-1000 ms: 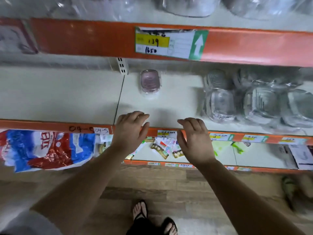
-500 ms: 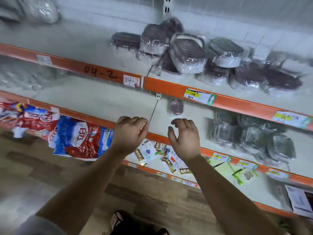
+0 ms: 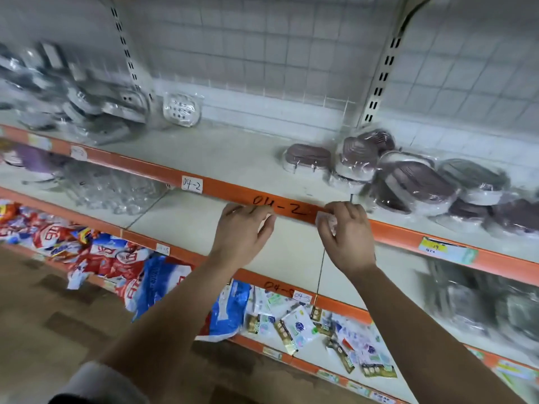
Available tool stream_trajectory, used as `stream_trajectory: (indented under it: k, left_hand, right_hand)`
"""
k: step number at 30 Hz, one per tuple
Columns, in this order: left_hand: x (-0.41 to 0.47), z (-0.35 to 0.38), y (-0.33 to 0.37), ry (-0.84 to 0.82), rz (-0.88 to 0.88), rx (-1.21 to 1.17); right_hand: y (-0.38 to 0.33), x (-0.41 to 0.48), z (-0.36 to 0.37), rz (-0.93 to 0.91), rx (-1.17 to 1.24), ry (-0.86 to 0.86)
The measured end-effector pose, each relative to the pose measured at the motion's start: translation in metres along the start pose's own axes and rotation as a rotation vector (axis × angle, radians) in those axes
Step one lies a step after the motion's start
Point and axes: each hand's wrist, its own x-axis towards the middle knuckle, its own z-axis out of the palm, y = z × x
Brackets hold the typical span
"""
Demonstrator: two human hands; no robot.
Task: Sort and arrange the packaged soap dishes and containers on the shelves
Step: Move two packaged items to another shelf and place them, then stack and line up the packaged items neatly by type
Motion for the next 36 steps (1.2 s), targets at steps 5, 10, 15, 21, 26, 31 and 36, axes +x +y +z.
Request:
stream_trajectory:
  k: [5, 10, 15, 21, 26, 31, 36]
  left_hand:
    - [0.027, -0.004, -0.033, -0.015, 0.086, -0.040]
    - [0.054, 0.012, -0.043, -0.034, 0.106, -0.124]
    - [0.088, 0.037, -0.044, -0.061, 0.120, -0.192]
    - [0.125, 0.067, -0.048, -0.061, 0.144, -0.200]
    - [0.157, 0.088, -0.052, -0.050, 0.221, -0.191]
    - [0.183, 0.112, -0.055, -0.200, 0.252, -0.133]
    - [0.193, 0.124, -0.060, -0.329, 0.214, -0.128]
  right_hand:
    - [-0.015, 0.023, 0.013, 0.071, -0.073, 0.024]
    - [-0.008, 0.052, 0.015, 0.113, -0.181, 0.029]
    - [0.015, 0.091, 0.019, 0.247, -0.360, -0.014]
    - [0.044, 0.124, 0.031, 0.359, -0.448, -0.150]
    - [0.055, 0.138, 0.041, 0.424, -0.378, -0.114]
    - [0.067, 0.146, 0.041, 0.385, -0.402, -0.099]
    - [0.066, 0.135, 0.034, 0.305, -0.274, 0.056]
